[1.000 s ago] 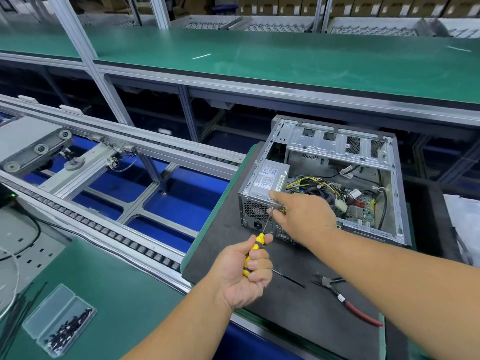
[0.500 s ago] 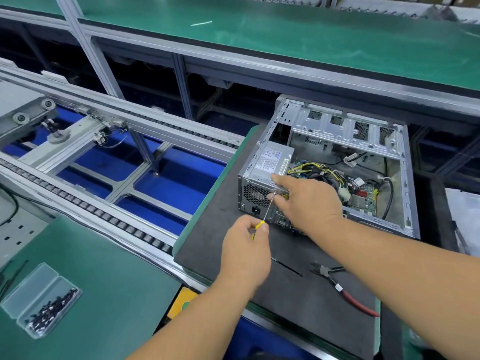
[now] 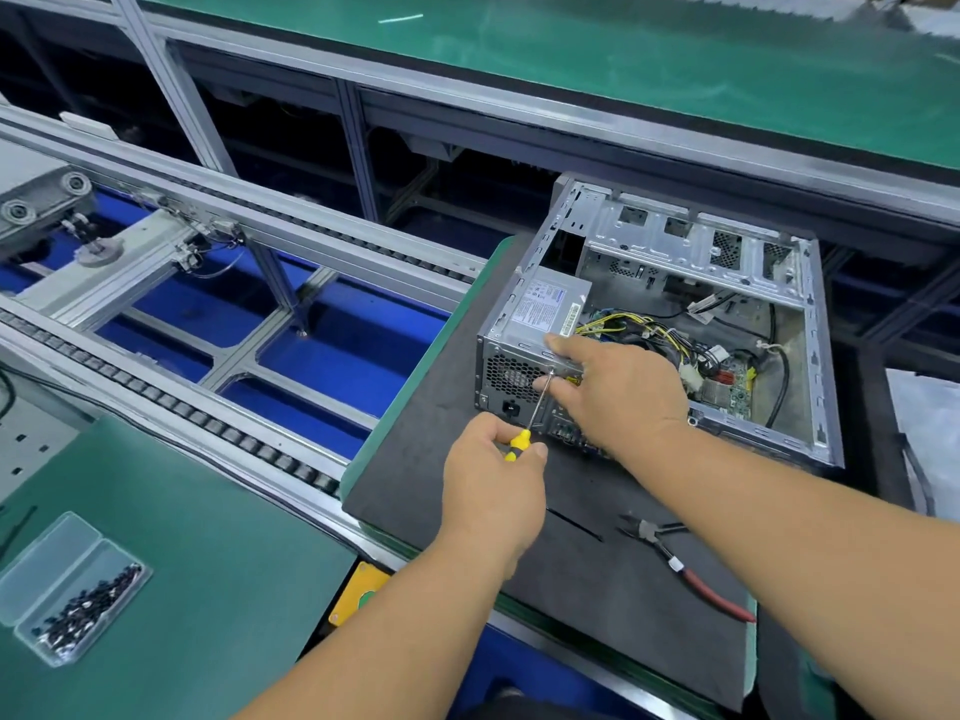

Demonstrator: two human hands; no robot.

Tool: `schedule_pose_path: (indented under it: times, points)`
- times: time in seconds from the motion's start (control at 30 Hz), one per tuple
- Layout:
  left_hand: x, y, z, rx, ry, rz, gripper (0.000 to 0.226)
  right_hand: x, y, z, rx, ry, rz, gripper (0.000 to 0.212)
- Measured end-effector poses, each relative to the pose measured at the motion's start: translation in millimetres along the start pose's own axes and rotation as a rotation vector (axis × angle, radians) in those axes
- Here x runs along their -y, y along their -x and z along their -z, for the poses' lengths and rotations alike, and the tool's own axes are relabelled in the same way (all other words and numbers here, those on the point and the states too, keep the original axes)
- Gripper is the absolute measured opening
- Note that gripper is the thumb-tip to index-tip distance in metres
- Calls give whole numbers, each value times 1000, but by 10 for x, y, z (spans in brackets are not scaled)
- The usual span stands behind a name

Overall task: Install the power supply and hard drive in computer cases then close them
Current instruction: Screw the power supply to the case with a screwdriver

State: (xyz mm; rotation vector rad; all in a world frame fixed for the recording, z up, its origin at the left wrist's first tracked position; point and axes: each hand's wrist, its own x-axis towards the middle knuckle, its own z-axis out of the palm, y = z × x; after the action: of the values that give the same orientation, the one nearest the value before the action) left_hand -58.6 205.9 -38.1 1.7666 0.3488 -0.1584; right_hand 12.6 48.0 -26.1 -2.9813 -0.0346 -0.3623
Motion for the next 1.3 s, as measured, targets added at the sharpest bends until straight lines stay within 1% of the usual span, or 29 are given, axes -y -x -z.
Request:
schedule_pose_path:
  times: [0.07, 0.13, 0.17, 0.2, 0.23, 0.27, 0.3, 0.33, 0.4, 0.47, 0.5, 0.57, 0.6, 0.63, 0.67, 0.73, 0.77, 0.8, 0.87, 0.9, 0.93, 0.97, 1.03, 1.1, 1.13, 1.17, 1.23, 1.27, 1.3]
  points:
    - [-17, -13, 17, 9, -40, 8, 18, -7, 40, 65, 39, -68, 12, 52]
    - [-20, -23, 55, 14, -140, -32, 19, 22, 109, 152, 110, -98, 51, 59]
    - [-22, -25, 72, 10, -203, -59, 19, 44, 157, 189, 105, -103, 61, 60]
    - [-31, -24, 84, 5, -259, -81, 19, 70, 209, 208, 39, -148, 45, 57]
    - [-39, -22, 90, 1, -295, -93, 19, 106, 277, 218, -60, -226, 5, 48]
    - [-46, -19, 90, 1, -310, -92, 20, 153, 351, 221, -145, -309, -57, 34]
    - [-53, -13, 85, 3, -308, -79, 20, 214, 416, 216, -165, -406, -148, 17]
    - [-59, -8, 79, 7, -295, -58, 19, 282, 451, 202, -113, -516, -266, 13]
    - [-69, -7, 63, 8, -248, -18, 18, 404, 453, 163, 101, -794, -539, 36]
    - [-81, 0, 54, 9, -232, -7, 16, 484, 397, 126, 281, -1115, -757, 39]
    - [-89, 6, 50, 16, -228, -7, 16, 498, 354, 119, 332, -1224, -801, 36]
    - [-104, 12, 59, 46, -186, 8, 14, 493, 269, 99, 356, -1284, -801, 28]
    - [-117, 24, 74, 75, -142, 40, 14, 490, 238, 96, 354, -1291, -797, 26]
    - [-127, 35, 94, 120, -44, 100, 15, 483, 222, 83, 354, -1306, -802, 26]
    - [-120, 41, 127, 188, 118, 203, 17, 482, 214, 74, 356, -1326, -808, 26]
    - [-99, 77, 239, 408, 551, 502, 19, 495, 221, 63, 362, -1358, -814, 23]
    - [-62, 107, 297, 505, 750, 614, 23, 503, 226, 56, 363, -1375, -821, 21]
    - [-5, 134, 338, 562, 894, 674, 26, 508, 231, 51, 360, -1395, -827, 20]
    - [99, 186, 355, 600, 1036, 708, 29, 513, 241, 40, 353, -1433, -832, 19]
    - [127, 209, 333, 579, 1053, 697, 28, 514, 247, 33, 347, -1440, -828, 18]
    - [147, 222, 295, 531, 1010, 663, 25, 511, 257, 30, 344, -1435, -821, 18]
    - [161, 226, 252, 462, 901, 588, 21, 505, 264, 27, 343, -1422, -811, 17]
    - [219, 204, 179, 257, 481, 306, 12, 475, 268, 30, 359, -1401, -793, 17]
    - [272, 199, 142, 74, 44, -8, 13, 450, 257, 47, 390, -1410, -770, 17]
    - [269, 207, 140, 19, -53, -111, 14, 442, 246, 56, 404, -1419, -761, 17]
    - [261, 212, 135, -15, -73, -173, 14, 437, 235, 61, 412, -1429, -758, 18]
    - [269, 186, 134, -33, -69, -177, 15, 443, 221, 63, 417, -1441, -760, 19]
    - [253, 186, 136, -15, -31, -133, 13, 450, 217, 60, 416, -1446, -764, 20]
    - [226, 199, 138, 22, 72, -54, 10, 457, 216, 56, 410, -1453, -768, 20]
